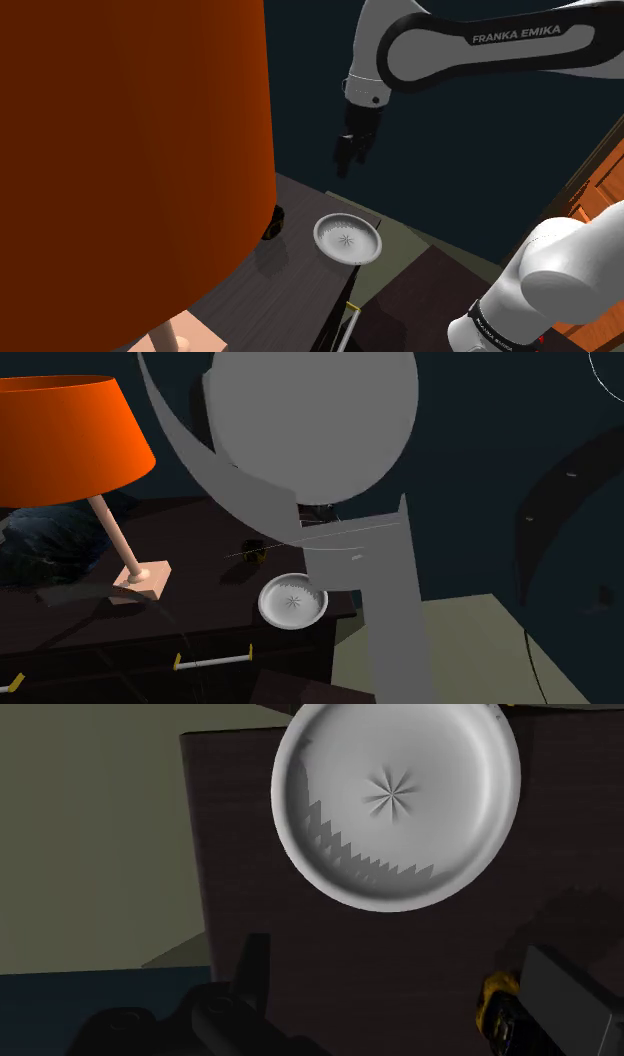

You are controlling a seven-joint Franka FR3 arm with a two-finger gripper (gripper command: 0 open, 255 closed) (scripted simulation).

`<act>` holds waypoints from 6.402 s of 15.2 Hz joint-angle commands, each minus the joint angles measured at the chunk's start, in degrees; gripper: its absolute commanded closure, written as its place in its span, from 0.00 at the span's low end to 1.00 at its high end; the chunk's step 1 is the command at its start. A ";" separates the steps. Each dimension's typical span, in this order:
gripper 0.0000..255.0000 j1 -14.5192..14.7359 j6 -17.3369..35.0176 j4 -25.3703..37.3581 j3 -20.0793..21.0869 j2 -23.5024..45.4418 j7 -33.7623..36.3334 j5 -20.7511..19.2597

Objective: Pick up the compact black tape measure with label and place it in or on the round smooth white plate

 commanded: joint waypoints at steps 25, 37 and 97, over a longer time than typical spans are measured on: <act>0.00 10.30 6.24 26.56 11.98 42.97 23.11 -26.16; 1.00 10.26 6.18 26.60 12.04 42.96 23.12 -26.16; 1.00 4.81 10.86 1.65 15.06 9.40 -31.88 -20.06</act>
